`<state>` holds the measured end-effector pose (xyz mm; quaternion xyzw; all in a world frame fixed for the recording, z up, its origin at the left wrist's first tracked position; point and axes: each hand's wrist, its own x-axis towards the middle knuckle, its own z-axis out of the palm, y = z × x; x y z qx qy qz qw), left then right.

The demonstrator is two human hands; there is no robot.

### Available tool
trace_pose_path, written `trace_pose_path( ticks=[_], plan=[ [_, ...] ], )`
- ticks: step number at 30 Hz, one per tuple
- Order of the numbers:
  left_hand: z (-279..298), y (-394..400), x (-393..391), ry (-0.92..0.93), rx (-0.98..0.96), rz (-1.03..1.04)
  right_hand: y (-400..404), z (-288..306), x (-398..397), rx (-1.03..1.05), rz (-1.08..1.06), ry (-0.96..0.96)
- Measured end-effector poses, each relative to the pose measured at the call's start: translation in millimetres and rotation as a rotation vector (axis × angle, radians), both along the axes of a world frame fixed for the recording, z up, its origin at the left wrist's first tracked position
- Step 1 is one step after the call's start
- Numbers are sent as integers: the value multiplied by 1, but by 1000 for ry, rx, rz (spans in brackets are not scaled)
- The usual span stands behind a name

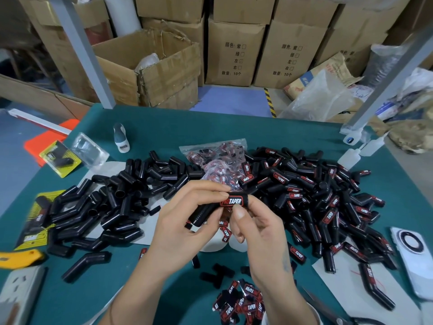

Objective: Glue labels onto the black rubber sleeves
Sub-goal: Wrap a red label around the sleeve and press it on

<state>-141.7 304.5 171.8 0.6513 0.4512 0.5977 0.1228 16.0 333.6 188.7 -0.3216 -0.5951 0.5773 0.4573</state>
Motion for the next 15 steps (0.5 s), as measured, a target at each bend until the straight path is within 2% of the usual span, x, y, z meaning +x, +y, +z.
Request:
trace_pose_path(
  ticks=[5,10,15],
  plan=[
    [2,0,0,-23,-7,-13,0,-1,2,22,11,-29],
    [2,0,2,-122,17,-27,0,0,3,62,42,-90],
    [2,0,2,-71,41,-37,-1,0,-1,31,50,-13]
  ],
)
